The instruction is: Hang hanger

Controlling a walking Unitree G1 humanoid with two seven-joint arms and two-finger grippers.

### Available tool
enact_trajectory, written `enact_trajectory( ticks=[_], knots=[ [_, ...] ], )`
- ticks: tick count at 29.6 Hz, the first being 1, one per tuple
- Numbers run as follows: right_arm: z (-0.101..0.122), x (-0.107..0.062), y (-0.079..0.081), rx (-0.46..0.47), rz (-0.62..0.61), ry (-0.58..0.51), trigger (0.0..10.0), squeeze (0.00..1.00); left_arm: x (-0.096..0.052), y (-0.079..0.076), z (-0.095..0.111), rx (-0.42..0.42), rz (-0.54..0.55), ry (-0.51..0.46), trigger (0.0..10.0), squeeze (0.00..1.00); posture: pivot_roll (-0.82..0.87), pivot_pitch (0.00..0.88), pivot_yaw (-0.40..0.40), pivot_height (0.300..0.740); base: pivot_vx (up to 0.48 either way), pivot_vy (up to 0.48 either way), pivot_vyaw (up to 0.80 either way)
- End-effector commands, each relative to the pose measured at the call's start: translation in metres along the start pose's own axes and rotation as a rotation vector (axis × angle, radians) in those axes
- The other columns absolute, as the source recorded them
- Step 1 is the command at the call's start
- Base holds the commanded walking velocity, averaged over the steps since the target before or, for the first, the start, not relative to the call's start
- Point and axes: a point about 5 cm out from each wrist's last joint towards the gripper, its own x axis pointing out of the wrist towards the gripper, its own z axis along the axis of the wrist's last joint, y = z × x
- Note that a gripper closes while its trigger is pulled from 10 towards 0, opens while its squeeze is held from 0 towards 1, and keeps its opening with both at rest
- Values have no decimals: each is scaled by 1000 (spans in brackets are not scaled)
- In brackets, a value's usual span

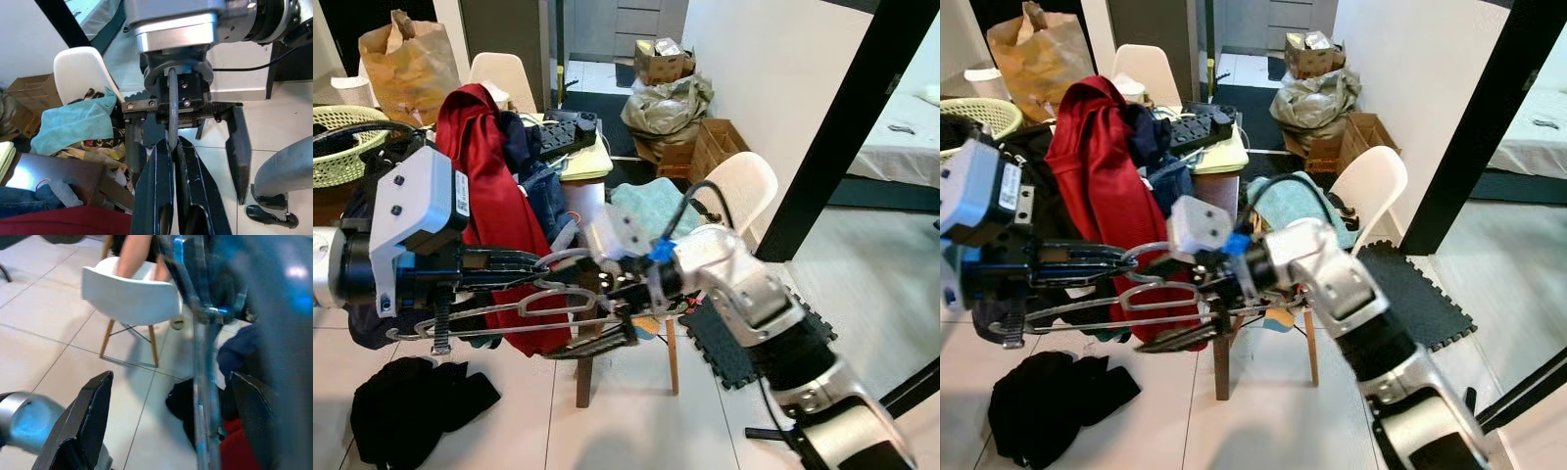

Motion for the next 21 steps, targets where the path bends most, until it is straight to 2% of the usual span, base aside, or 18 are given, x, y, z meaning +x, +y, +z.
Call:
enact_trajectory(
  ticks=[1, 7, 8, 9, 10, 18, 21],
  knots=[
    [2, 12, 1, 7, -22, -4, 10000, 0, 7, -4, 2, 7, -23, -28, 10000, 0, 69, 0, -76, 740, 0, 0, 0],
    [-4, 25, 4, 27, -50, 4, 10000, 0, 9, -4, 2, 7, -24, -38, 10000, 0, 70, 0, -75, 740, 0, 0, 0],
    [-7, 27, 5, 37, -62, 8, 3412, 0, 9, -3, 2, 7, -24, -40, 10000, 0, 69, 0, -73, 740, 0, 0, 0],
    [-7, 27, 5, 37, -62, 8, 3412, 0, 9, -3, 2, 7, -24, -40, 10000, 0, 69, 0, -73, 740, 0, 0, 0],
    [-8, 26, 5, 45, -66, 4, 0, 0, 9, -3, 2, 7, -24, -40, 10000, 0, 69, 0, -72, 740, 0, 0, 0],
    [-11, 23, 5, 33, -81, 14, 0, 0, 9, -2, 5, 9, -19, -56, 10000, 0, 63, 0, -72, 740, 0, 0, 0],
    [-15, 23, 1, -17, -125, 64, 0, 0, 9, -2, 10, 11, -20, -77, 10000, 0, 66, 0, -72, 740, 0, 0, 0]
  ],
)
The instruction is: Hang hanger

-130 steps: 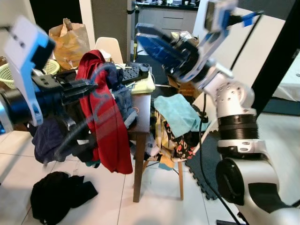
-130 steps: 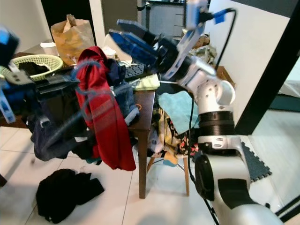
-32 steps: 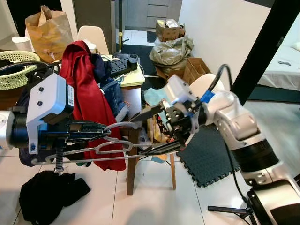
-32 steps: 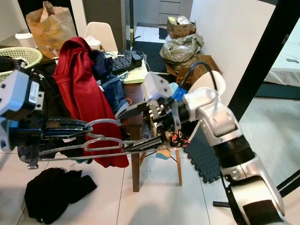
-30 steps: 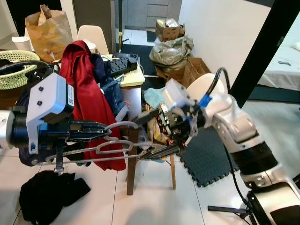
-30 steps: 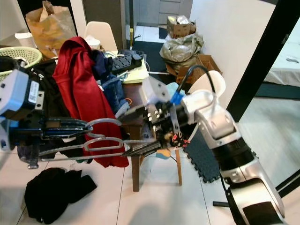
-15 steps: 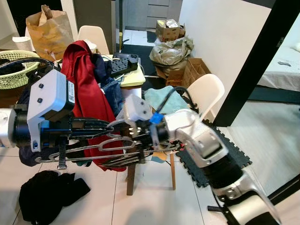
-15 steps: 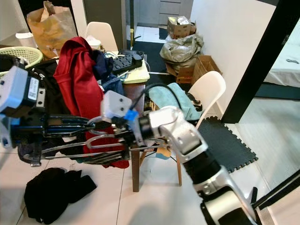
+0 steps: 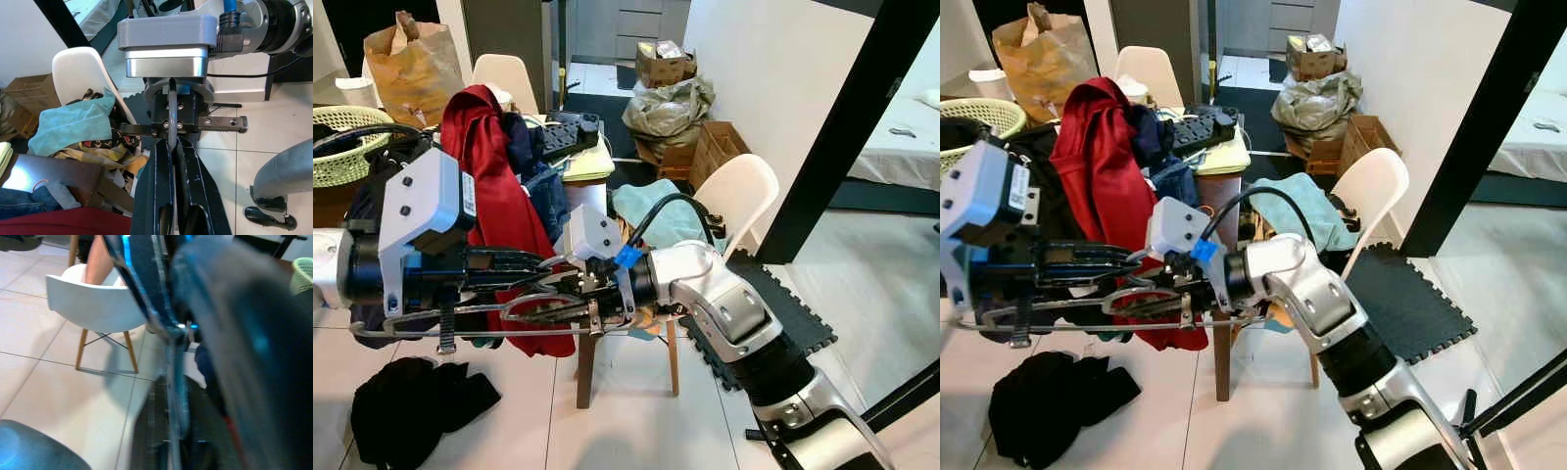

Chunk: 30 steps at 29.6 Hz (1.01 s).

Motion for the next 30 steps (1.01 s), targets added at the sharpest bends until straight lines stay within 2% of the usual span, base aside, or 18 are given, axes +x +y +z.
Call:
enact_trajectory(
  ticks=[1, 3, 6, 11, 12, 13, 22, 24, 26, 28, 30],
  knots=[
    [-8, 6, 1, -18, 0, 61, 0, 0, 5, -4, 12, 28, -33, -74, 10000, 0, 66, 0, -72, 740, 0, 0, 0],
    [-8, 6, 1, -18, 0, 61, 0, 0, 5, -4, 12, 28, -33, -74, 10000, 0, 66, 0, -72, 740, 0, 0, 0],
    [-13, 4, -3, -84, -36, 127, 0, 0, 4, -3, 17, 35, -35, -86, 10000, 0, 68, 0, -72, 740, 0, 0, 0],
    [-13, 2, -6, -111, -54, 145, 0, 0, 4, -3, 19, 37, -37, -90, 10000, 0, 69, 0, -72, 740, 0, 0, 0],
    [-13, 1, -7, -115, -59, 143, 0, 0, 4, -3, 19, 10, -51, -90, 10000, 0, 68, 0, -70, 740, 0, 0, 0],
    [-12, 1, -8, -116, -66, 140, 0, 0, 4, -3, 18, -26, -57, -83, 10000, 1000, 68, 0, -70, 740, 0, 0, 0],
    [-12, 0, -11, -117, -83, 139, 0, 0, 1, -1, 19, -67, -41, -100, 10000, 1000, 69, 0, -68, 740, 0, 0, 0],
    [-19, -7, -15, -114, -108, 165, 0, 0, -8, 2, 26, -85, 3, -163, 10000, 1000, 71, 0, -71, 740, 0, 0, 0],
    [-19, -7, -15, -114, -108, 165, 0, 0, -8, 2, 26, -85, 3, -163, 10000, 1000, 71, 0, -71, 740, 0, 0, 0],
    [-27, -17, -23, -114, -147, 210, 0, 0, -19, 1, 34, -101, 21, -210, 10000, 1000, 75, 0, -72, 740, 0, 0, 0],
    [-31, -22, -27, -114, -171, 237, 0, 0, -24, 0, 36, -104, 29, -217, 10000, 1000, 76, 0, -71, 740, 0, 0, 0]
  ],
)
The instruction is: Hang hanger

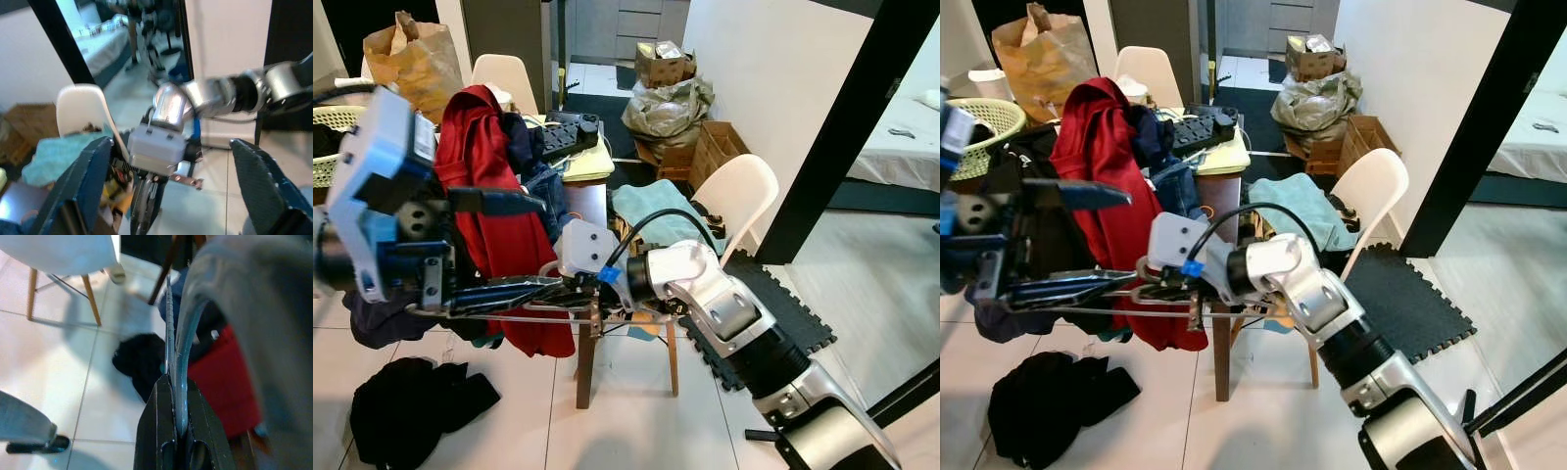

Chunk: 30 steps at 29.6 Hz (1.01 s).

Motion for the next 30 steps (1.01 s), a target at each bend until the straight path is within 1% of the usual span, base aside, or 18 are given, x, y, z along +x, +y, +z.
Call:
enact_trajectory(
  ticks=[1, 6, 7, 8, 9, 11, 12, 13, 14, 17, 18, 21, 22, 23, 24, 25, 27, 30],
  knots=[
    [-3, -5, -7, -17, -38, 26, 0, 0, -3, -3, 3, -16, -9, -17, 10000, 1000, 76, 0, -71, 740, 0, 0, 0],
    [-13, -11, -16, -6, -93, 80, 0, 0, -12, 0, 8, -7, 42, -6, 10000, 1000, 80, 0, -72, 740, 0, 0, 0],
    [-18, -13, -20, 12, -137, 103, 0, 0, -17, 4, 9, 10, 102, -2, 10000, 1000, 81, 0, -70, 740, 0, 0, 0],
    [-18, -13, -20, 12, -137, 103, 0, 0, -17, 4, 9, 10, 102, -2, 10000, 1000, 81, 0, -70, 740, 0, 0, 0],
    [-23, -16, -27, 45, -210, 118, 0, 0, -21, 9, 10, 29, 178, -8, 10000, 1000, 83, 0, -70, 740, 0, 0, 0],
    [-23, -16, -27, 45, -210, 118, 0, 0, -21, 9, 10, 29, 178, -8, 10000, 1000, 83, 0, -70, 740, 0, 0, 0],
    [-30, -21, -39, 107, -339, 129, 0, 0, -27, 19, 6, 48, 349, -40, 10000, 1000, 89, 0, -70, 740, 0, 0, 0],
    [-30, -21, -39, 107, -339, 129, 0, 0, -27, 19, 6, 48, 349, -40, 10000, 1000, 89, 0, -70, 740, 0, 0, 0],
    [-36, -29, -50, 194, -481, 123, 0, 0, -32, 28, -3, 37, 536, -73, 10000, 1000, 102, 0, -76, 740, 0, 0, 0],
    [-36, -29, -50, 194, -481, 123, 0, 0, -32, 28, -3, 37, 536, -73, 10000, 1000, 102, 0, -76, 740, 0, 0, 0],
    [-43, -37, -60, 287, -616, 116, 8745, 0, -35, 34, -21, -26, 713, -95, 10000, 0, 105, 0, -80, 740, 0, 0, 0],
    [-43, -37, -60, 287, -616, 116, 8745, 0, -35, 34, -21, -26, 713, -95, 10000, 0, 105, 0, -80, 740, 0, 0, 0],
    [-45, -44, -68, 374, -714, 83, 10000, 0, -32, 36, -46, -111, 863, -103, 10000, 0, 101, 0, -84, 740, 0, 0, 0],
    [-45, -44, -68, 374, -714, 83, 10000, 0, -32, 36, -46, -111, 863, -103, 10000, 0, 101, 0, -84, 740, 0, 0, 0],
    [-46, -50, -74, 426, -779, 50, 10000, 0, -25, 36, -71, -195, 978, -100, 10000, 0, 86, 0, -70, 740, 0, 0, 0],
    [-46, -50, -74, 426, -779, 50, 10000, 0, -25, 36, -71, -195, 978, -100, 10000, 0, 86, 0, -70, 740, 0, 0, 0],
    [-46, -56, -78, 470, -848, 6, 10000, 0, -18, 36, -106, -279, 1145, -61, 10000, 0, 70, 0, -57, 740, 0, 0, 0],
    [-46, -56, -78, 470, -848, 6, 10000, 0, -18, 36, -106, -279, 1145, -61, 10000, 0, 70, 0, -57, 740, 0, 0, 0]
  ],
)
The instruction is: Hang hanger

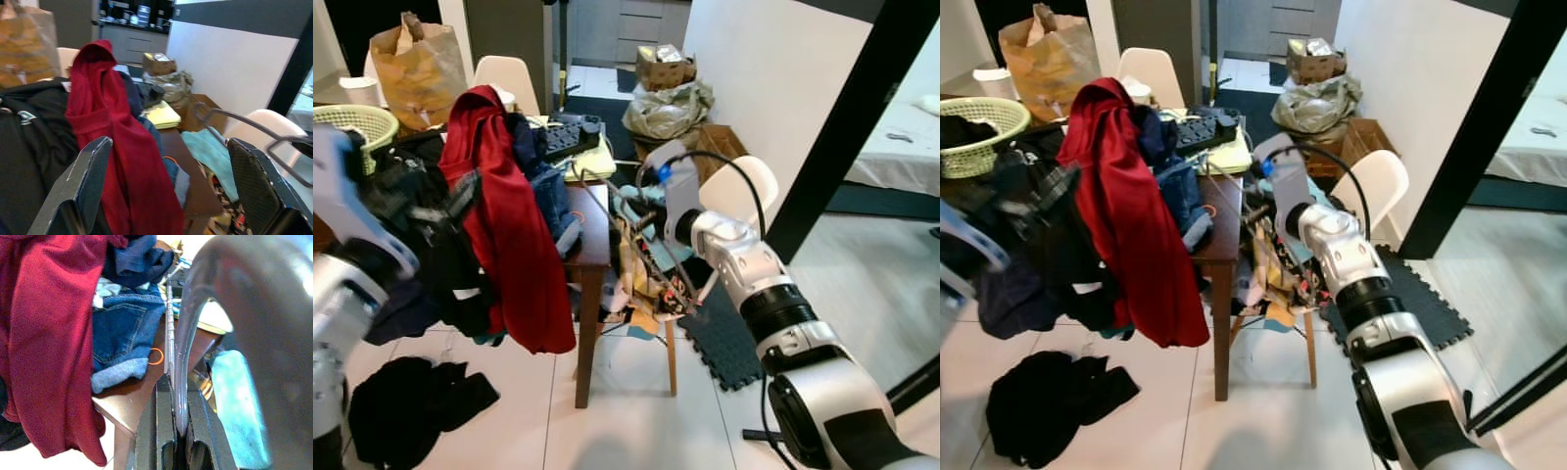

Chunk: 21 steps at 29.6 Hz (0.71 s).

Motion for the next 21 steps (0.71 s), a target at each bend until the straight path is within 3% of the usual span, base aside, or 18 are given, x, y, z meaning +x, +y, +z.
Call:
enact_trajectory(
  ticks=[1, 3, 4, 6, 7, 9, 10, 11, 13, 21],
  knots=[
    [-6, -2, -3, 62, -32, -13, 10000, 0, 0, 7, -13, -2, 93, 18, 10000, 0, 61, 0, -55, 740, 0, 0, 0],
    [-6, -2, -3, 62, -32, -13, 10000, 0, 0, 7, -13, -2, 93, 18, 10000, 0, 61, 0, -55, 740, 0, 0, 0],
    [-16, -7, -8, 74, -85, -12, 10000, 0, -7, 21, -30, 11, 212, 59, 10000, 0, 31, 0, -35, 740, 0, 0, 0],
    [-16, -7, -8, 74, -85, -12, 10000, 0, -7, 21, -30, 11, 212, 59, 10000, 0, 31, 0, -35, 740, 0, 0, 0],
    [-28, -14, -17, 105, -153, -8, 10000, 0, -16, 34, -47, 58, 298, 114, 10000, 0, 13, 0, -28, 740, 0, 0, 0],
    [-28, -14, -17, 105, -153, -8, 10000, 0, -16, 34, -47, 58, 298, 114, 10000, 0, 13, 0, -28, 740, 0, 0, 0],
    [-48, -27, -31, 128, -254, 14, 10000, 0, -26, 45, -63, 99, 382, 159, 10000, 0, -19, 0, -16, 740, 0, 0, 0],
    [-48, -27, -31, 128, -254, 14, 10000, 0, -26, 45, -63, 99, 382, 159, 10000, 0, -19, 0, -16, 740, 0, 0, 0],
    [-83, -51, -53, 154, -422, 74, 10000, 0, -37, 52, -77, 221, 446, 200, 10000, 0, -28, 0, 13, 740, 0, 0, 0],
    [-115, -71, -62, 191, -553, 138, 10000, 0, -34, 57, -78, 320, 482, 167, 10000, 0, -41, 0, 45, 740, 0, 0, 0]
  ],
)
